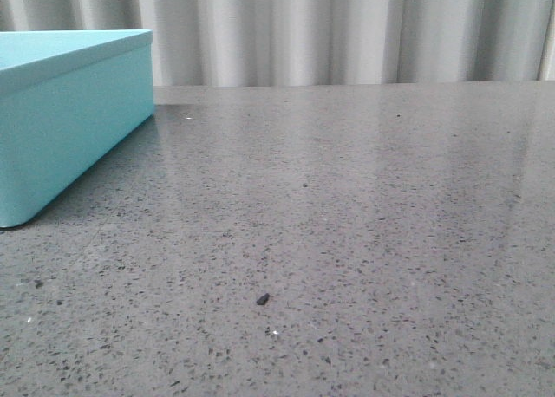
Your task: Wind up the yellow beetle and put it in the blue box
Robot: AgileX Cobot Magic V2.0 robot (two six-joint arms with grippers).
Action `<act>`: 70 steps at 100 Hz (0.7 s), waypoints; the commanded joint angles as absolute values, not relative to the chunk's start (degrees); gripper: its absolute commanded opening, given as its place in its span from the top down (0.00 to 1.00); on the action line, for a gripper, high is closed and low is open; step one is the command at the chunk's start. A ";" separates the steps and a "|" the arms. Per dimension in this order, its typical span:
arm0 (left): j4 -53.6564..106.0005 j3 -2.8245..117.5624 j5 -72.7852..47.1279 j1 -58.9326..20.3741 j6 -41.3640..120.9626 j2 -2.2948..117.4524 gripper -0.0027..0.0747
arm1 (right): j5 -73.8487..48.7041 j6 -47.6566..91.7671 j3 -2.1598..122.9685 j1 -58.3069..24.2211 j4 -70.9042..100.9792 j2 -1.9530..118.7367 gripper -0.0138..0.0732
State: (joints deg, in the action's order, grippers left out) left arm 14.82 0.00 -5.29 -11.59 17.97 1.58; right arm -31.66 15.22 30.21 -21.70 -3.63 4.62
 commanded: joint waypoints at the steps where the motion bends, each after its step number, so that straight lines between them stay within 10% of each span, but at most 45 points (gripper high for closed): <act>1: 15.29 -1.40 -3.15 -12.11 17.66 2.07 0.99 | -26.79 15.69 31.50 -21.59 -4.28 5.23 0.89; 70: 15.52 -1.40 -14.28 -12.11 17.66 2.07 0.99 | -27.10 15.56 31.48 -21.59 -3.28 5.23 0.89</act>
